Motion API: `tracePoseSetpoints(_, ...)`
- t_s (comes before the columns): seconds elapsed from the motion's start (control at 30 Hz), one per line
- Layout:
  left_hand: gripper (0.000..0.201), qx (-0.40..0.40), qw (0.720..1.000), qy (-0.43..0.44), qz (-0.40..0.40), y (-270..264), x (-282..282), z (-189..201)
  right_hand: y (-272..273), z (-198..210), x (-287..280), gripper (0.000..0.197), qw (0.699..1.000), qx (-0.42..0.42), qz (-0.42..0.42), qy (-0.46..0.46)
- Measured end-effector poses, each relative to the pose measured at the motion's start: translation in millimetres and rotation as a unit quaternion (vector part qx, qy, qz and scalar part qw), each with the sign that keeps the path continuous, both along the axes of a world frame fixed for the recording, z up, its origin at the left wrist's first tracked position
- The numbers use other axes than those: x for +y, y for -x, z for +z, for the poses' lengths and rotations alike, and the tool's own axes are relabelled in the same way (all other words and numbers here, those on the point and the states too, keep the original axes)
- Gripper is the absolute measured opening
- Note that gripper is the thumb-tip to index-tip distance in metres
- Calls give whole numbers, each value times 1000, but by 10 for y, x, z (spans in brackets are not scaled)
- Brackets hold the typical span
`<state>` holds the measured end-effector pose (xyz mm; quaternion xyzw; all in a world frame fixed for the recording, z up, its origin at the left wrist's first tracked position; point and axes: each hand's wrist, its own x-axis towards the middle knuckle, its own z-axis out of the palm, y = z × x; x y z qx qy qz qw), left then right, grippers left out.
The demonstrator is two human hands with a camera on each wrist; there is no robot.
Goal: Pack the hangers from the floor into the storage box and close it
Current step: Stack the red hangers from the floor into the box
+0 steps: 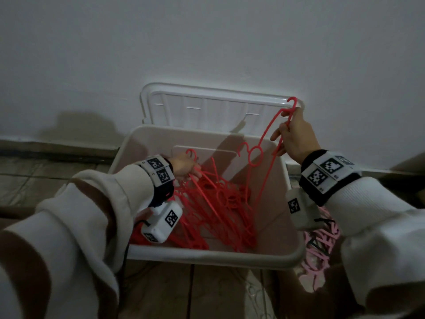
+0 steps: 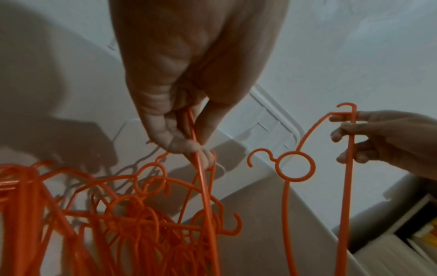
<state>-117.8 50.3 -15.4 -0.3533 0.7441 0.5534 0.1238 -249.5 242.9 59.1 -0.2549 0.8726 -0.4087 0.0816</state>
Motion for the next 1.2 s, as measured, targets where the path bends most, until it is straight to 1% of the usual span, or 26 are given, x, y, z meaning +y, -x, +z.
tracePoseSetpoints(0.07,27,1,999,-45,15,-12,-58,-18,7,-10,-34,31,1000,-5,-1,-10)
tracePoseSetpoints(0.27,33,17,995,-75,62,-79,-202,-143,36,-58,-69,31,1000,-10,7,-27)
tracePoseSetpoints(0.37,28,44,990,-71,115,-60,-235,-180,70,-77,-64,31,1000,-12,5,-27)
tracePoseSetpoints(0.43,26,64,982,-112,138,-21,-234,-181,80,-93,-65,31,999,-9,6,-31)
tracePoseSetpoints(0.53,29,76,974,-165,134,9,-214,-158,77,-110,-71,30,999,-3,14,-38)
tracePoseSetpoints(0.6,28,81,974,-173,121,8,-211,-165,91,-114,-70,31,999,-1,12,-38)
tracePoseSetpoints(0.63,31,85,975,-170,117,5,-211,-168,101,-112,-67,31,999,1,7,-34)
tracePoseSetpoints(0.7,42,96,977,-154,112,6,-218,-180,126,-105,-58,31,1000,12,-11,-15)
tracePoseSetpoints(0.73,43,102,978,-147,103,5,-212,-173,138,-100,-51,30,1000,21,-20,-2)
tracePoseSetpoints(0.8,31,109,980,-153,71,-5,-227,-138,160,-96,-42,29,998,42,-36,17)
tracePoseSetpoints(0.87,32,116,979,-162,44,-26,-247,-112,179,-90,-42,28,996,74,-48,31)
tracePoseSetpoints(0.93,33,129,978,-159,34,-46,-280,-118,195,-62,-35,30,991,114,-56,40)
tracePoseSetpoints(1.03,27,149,977,-145,49,-82,-309,-131,218,3,-3,32,984,135,-76,89)
tracePoseSetpoints(1.2,21,179,964,-174,89,-157,-464,-147,193,121,45,30,959,152,-147,186)
